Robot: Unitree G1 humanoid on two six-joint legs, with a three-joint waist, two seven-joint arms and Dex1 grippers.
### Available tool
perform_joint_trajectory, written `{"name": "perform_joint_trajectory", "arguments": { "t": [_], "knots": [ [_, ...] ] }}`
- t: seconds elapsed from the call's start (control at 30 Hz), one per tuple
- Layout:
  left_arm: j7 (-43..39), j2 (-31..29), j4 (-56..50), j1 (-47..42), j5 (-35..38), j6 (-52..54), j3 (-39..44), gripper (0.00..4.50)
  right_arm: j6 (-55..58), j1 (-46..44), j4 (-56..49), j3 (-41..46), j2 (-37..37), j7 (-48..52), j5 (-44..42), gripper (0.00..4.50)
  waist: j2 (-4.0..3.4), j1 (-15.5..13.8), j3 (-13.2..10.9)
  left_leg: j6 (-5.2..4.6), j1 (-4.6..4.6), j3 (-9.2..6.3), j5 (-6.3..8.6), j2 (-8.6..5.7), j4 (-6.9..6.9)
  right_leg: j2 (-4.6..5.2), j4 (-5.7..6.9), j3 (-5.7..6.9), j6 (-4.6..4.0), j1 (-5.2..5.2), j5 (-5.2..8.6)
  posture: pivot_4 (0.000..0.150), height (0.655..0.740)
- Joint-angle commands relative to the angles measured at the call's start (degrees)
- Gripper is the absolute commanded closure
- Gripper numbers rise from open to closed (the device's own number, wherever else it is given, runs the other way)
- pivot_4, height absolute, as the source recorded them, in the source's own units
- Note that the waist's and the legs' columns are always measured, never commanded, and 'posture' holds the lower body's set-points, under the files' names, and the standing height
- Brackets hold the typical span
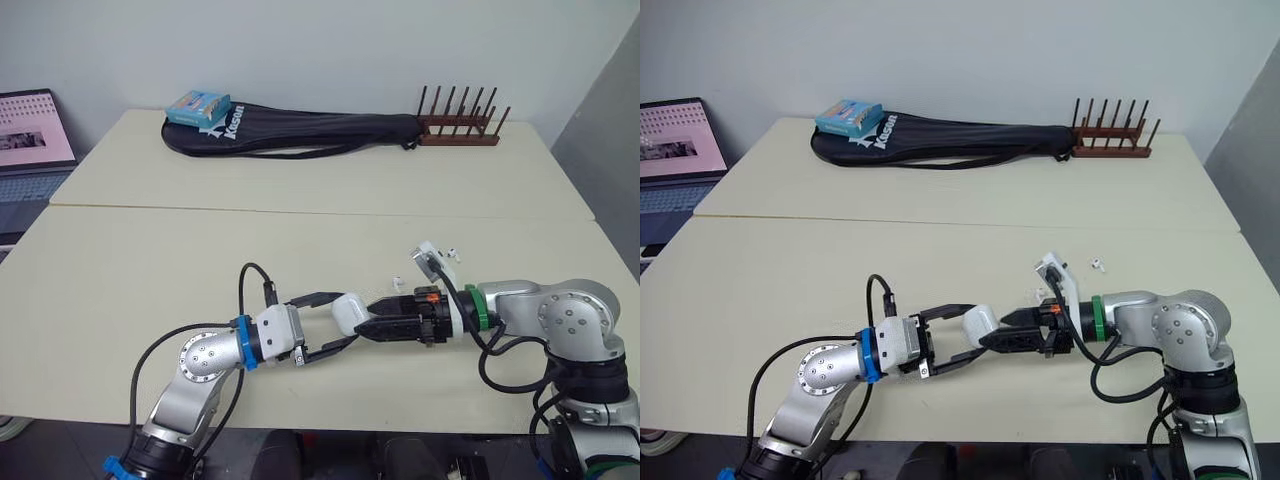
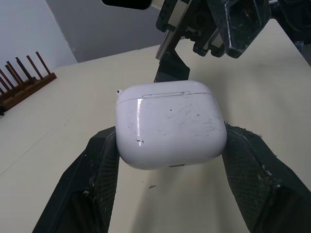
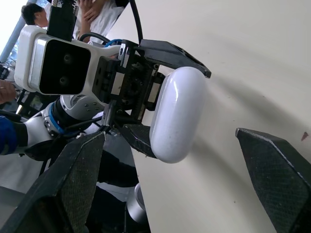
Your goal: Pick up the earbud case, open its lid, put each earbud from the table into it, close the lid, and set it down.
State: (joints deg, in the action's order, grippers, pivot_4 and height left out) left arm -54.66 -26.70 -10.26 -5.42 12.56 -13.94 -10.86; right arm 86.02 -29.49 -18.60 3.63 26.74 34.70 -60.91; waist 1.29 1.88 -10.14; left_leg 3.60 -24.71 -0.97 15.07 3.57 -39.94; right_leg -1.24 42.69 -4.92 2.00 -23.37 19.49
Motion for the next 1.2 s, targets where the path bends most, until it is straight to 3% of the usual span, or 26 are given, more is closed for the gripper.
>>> {"name": "perform_joint_trajectory", "arguments": {
  "t": [0.03, 0.23, 0.3, 0.57, 0.6, 0.9, 0.93, 1.03, 1.07, 1.2],
  "knots": [
    [0.16, 0.35, -0.18, -1.47, -0.32, -2.37, -0.20, 1.70, 0.98, -1.30, 0.16, 0.72, -0.94, -0.59, -1.89, 0.00, 0.00, 0.01, 0.00, 0.00, 0.00, -0.01, 0.00, 0.00, 0.00, 0.00, 0.00, 0.01, 0.00, 0.00, 0.00, 0.150, 0.6787],
    [0.15, 0.13, 0.00, -1.53, -0.50, -3.01, -0.74, 1.70, 0.96, -1.84, 1.11, 0.07, -1.93, -1.33, -1.95, 0.00, 0.00, 0.03, 0.00, -0.01, 0.00, -0.04, 0.00, 0.00, 0.01, -0.01, 0.00, 0.04, 0.00, 0.00, 0.00, 0.150, 0.6787],
    [0.15, 0.10, -0.02, -1.56, -0.69, -3.25, -0.84, 1.70, 0.80, -2.19, 1.62, -0.10, -2.12, -1.39, -1.72, 0.57, 0.00, 0.03, 0.00, -0.01, 0.00, -0.06, 0.00, 0.00, 0.00, -0.01, 0.00, 0.06, 0.00, 0.00, 0.00, 0.150, 0.6787],
    [1.02, 0.68, 0.35, -2.27, -1.10, -3.44, -0.58, 1.70, 0.10, -2.98, 2.28, -1.42, -1.40, -0.35, -1.05, 3.56, -0.01, 0.02, 0.00, 0.00, -0.02, -0.08, 0.00, 0.00, 0.00, -0.01, 0.00, 0.08, 0.00, 0.00, 0.00, 0.150, 0.6787],
    [1.16, 0.75, 0.32, -2.27, -1.15, -3.50, -0.54, 1.71, 0.10, -2.99, 2.25, -1.46, -1.38, -0.30, -1.13, 3.73, 0.00, 0.02, 0.00, -0.01, -0.02, -0.07, 0.00, 0.00, 0.00, -0.01, 0.00, 0.08, 0.00, 0.00, 0.00, 0.150, 0.6787],
    [1.97, 1.49, 0.28, -2.12, -0.24, -1.55, -0.30, 1.72, -0.28, -3.37, 2.29, -1.79, -1.57, 0.05, -1.46, 3.72, 0.00, 0.02, 0.00, -0.01, -0.02, -0.09, 0.00, 0.00, 0.00, -0.01, 0.00, 0.09, 0.00, 0.00, 0.00, 0.150, 0.6787],
    [1.71, 1.21, 0.22, -2.17, 0.30, -0.23, -0.25, 1.01, -0.40, -3.47, 2.25, -1.90, -1.42, 0.14, -1.39, 3.72, 0.00, 0.03, 0.00, -0.01, -0.02, -0.09, 0.00, 0.00, 0.00, -0.01, 0.00, 0.09, 0.00, 0.00, 0.00, 0.150, 0.6787],
    [-0.18, -1.82, 0.64, -2.30, 0.25, 5.66, -0.34, 0.19, -2.58, -4.09, 0.91, -4.28, 1.06, 1.62, 0.72, 3.72, -0.01, 0.08, -0.01, -0.01, -0.02, -0.11, 0.00, 0.01, 0.00, -0.02, 0.00, 0.11, 0.00, 0.00, 0.00, 0.150, 0.6787],
    [-1.20, -3.27, 0.60, -2.29, 0.49, 8.61, -0.41, 0.00, -4.32, -4.39, -0.11, -6.19, 2.93, 2.90, 2.40, 3.72, -0.02, 0.10, -0.01, -0.01, -0.02, -0.13, 0.00, 0.01, 0.00, -0.03, 0.00, 0.13, 0.01, 0.00, 0.00, 0.150, 0.6787],
    [-4.05, -8.49, -1.59, -3.70, 3.94, 22.89, 0.06, 0.00, -15.19, -5.79, -4.18, -16.25, 12.10, 9.84, 12.79, 3.72, -0.06, 0.19, -0.10, -0.01, -0.05, -0.19, 0.00, 0.01, 0.01, -0.02, -0.06, 0.20, 0.02, -0.01, 0.01, 0.150, 0.6787]
  ]
}}
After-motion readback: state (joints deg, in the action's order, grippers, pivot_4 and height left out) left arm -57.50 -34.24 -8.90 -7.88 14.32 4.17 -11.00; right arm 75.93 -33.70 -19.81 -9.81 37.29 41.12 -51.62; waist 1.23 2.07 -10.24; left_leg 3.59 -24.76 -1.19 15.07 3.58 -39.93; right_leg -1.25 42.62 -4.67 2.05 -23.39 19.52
